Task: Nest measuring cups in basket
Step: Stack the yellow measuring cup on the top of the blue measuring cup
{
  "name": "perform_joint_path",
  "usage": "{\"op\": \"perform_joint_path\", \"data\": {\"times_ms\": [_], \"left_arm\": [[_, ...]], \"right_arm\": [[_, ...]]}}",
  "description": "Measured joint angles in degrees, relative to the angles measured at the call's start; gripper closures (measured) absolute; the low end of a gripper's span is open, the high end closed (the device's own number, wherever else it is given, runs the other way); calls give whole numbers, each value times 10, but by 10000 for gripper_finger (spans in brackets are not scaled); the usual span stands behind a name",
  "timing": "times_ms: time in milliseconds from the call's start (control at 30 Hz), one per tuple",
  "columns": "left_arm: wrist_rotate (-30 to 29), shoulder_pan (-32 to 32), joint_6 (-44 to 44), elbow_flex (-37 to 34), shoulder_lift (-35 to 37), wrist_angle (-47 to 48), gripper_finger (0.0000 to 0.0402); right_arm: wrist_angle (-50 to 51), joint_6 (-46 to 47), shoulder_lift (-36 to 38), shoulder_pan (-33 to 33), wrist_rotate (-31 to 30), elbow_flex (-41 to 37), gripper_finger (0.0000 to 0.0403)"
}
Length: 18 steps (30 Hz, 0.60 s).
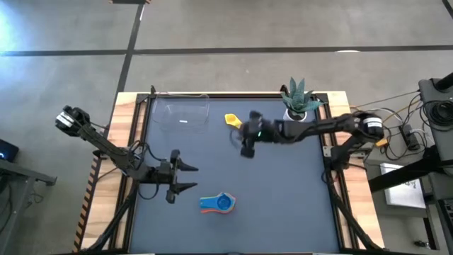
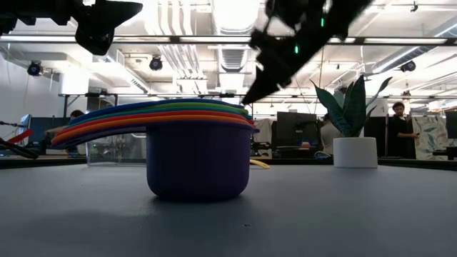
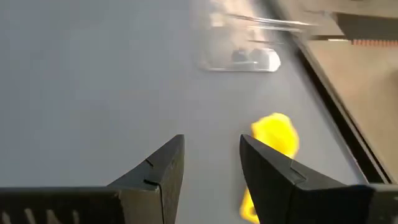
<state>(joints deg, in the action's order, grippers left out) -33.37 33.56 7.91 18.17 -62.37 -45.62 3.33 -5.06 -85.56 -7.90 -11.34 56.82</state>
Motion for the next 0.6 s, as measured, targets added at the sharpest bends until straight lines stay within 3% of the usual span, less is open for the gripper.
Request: {"op": "perform_joint_path", "data": {"times_ms": [133,300,467,600], "left_arm": [[-37,-1,-27,0,0,-1,170],[-94,-10,-101,0,0,-9,170],[-110,-37,-138,0,2,-22,170],[-94,-63,-153,0,6,-22,170]], "right_arm": [[-62,12,7,-77,69,-52,250],[-71,18,-11,-150,73,-68,231],[-95,-10,-35,-170,115,-68,201],[-108,-2,-67,-170,115,-63,166]]}}
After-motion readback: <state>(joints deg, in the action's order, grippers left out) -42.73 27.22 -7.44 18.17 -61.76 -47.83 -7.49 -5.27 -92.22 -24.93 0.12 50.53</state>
